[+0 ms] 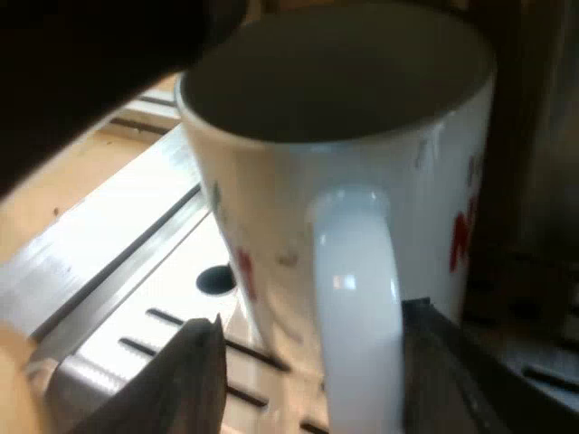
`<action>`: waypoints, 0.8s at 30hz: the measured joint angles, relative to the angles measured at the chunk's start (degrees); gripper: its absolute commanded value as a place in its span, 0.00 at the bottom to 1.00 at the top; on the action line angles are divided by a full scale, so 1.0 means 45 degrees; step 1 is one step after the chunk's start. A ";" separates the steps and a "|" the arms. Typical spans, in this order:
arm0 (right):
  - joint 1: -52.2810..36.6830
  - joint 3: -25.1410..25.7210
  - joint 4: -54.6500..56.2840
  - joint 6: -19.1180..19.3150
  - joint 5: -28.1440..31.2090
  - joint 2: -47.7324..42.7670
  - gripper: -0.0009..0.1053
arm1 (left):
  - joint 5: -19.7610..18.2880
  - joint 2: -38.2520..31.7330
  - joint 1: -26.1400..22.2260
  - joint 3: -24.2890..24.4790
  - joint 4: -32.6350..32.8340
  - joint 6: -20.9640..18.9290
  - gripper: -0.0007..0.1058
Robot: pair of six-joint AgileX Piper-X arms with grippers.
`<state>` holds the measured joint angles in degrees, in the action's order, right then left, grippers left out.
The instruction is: Place mug into machine
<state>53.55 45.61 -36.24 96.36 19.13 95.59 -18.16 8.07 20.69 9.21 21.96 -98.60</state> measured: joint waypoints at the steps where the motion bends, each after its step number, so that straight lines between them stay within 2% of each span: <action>1: 0.0004 -0.0108 0.0052 0.0000 0.0000 -0.0075 0.44 | -0.0090 0.0000 0.0000 0.0036 0.0060 0.0000 0.77; 4: 0.0005 -0.1054 0.0706 0.0000 0.0000 -0.1358 0.44 | -0.0223 0.0000 0.0000 0.0629 0.0451 0.0000 0.77; 6: 0.0005 -0.1845 0.1436 0.0000 0.0000 -0.2549 0.44 | -0.0270 0.0000 0.0000 0.1438 0.0812 0.0000 0.77; 10: 0.0131 -0.2376 0.2329 0.0000 0.0000 -0.3859 0.43 | -0.0291 0.0000 0.0000 0.2116 0.1373 0.0000 0.77; 11: 0.0368 -0.2498 0.3020 0.0000 0.0000 -0.4762 0.41 | -0.0302 0.0000 0.0000 0.2162 0.1481 0.0000 0.77; 12: 0.0512 -0.2497 0.3341 0.0000 0.0000 -0.5157 0.33 | -0.0299 0.0000 0.0000 0.2523 0.1885 0.0000 0.77; 16: 0.1164 -0.2497 0.3806 0.0345 0.0361 -0.6576 0.19 | -0.0316 -0.0024 0.0000 0.3385 0.3010 0.0000 0.77; 21: 0.2283 -0.2497 0.4097 0.1087 0.1959 -0.8409 0.01 | -0.0316 -0.0051 0.0000 0.4517 0.3393 0.0000 0.77; 23: 0.2692 -0.2472 0.4097 0.1255 0.2466 -0.8900 0.01 | -0.0316 -0.0051 0.0000 0.4877 0.3393 0.0000 0.77; 24: 0.3024 -0.2332 0.4136 0.1646 0.2855 -0.9262 0.01 | -0.0316 -0.0051 0.0000 0.5046 0.3393 0.0000 0.77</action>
<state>67.16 35.12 -17.63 103.77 31.98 53.91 -19.58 7.84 20.69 31.92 37.23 -98.60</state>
